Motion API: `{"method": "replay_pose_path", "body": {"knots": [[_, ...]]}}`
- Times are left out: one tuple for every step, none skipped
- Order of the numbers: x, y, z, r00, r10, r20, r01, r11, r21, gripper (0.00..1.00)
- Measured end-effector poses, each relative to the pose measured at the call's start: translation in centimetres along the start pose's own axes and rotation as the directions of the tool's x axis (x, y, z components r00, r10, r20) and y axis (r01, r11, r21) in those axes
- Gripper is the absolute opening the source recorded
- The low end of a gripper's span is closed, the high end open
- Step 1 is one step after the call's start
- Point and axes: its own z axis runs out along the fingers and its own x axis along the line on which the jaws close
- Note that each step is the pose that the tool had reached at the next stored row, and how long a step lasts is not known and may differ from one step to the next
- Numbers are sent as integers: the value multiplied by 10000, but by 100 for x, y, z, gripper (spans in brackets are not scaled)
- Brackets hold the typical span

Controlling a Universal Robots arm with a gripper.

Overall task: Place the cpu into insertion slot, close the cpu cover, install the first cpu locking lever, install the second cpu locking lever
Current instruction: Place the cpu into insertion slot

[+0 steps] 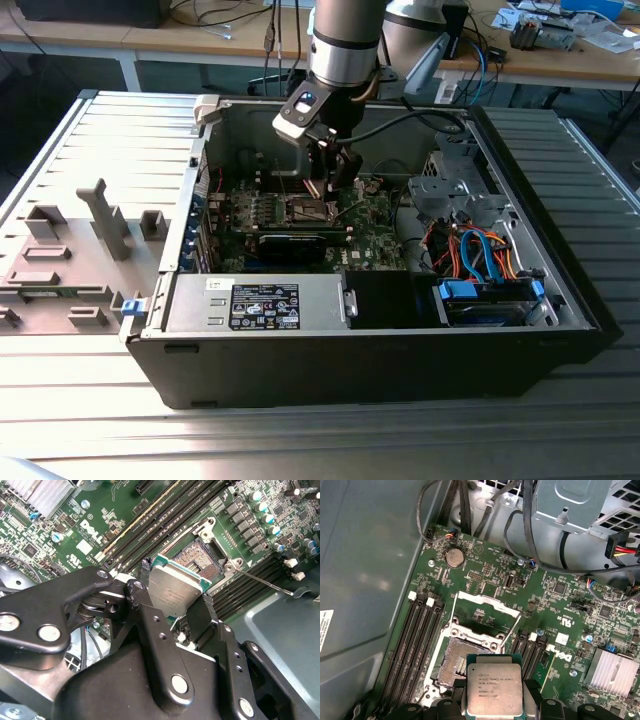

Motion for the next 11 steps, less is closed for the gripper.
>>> {"method": "replay_pose_path", "body": {"knots": [[0,0,0,10000,21,-1,-21,10000,1,54],[0,0,0,10000,33,-2,-33,10000,1,54],[0,0,0,10000,46,-2,-46,10000,1,54],[0,0,0,10000,74,-4,-74,10000,2,54],[0,0,0,10000,99,-5,-99,10000,2,54],[0,0,0,9999,121,-6,-121,9999,2,54],[0,0,0,9999,143,-7,-143,9999,3,54],[0,0,0,9999,167,-9,-167,9999,3,54],[0,0,0,9998,187,-10,-187,9998,3,54],[0,0,0,9998,202,-11,-202,9998,3,54],[0,0,0,9998,214,-11,-214,9998,4,54]]}}
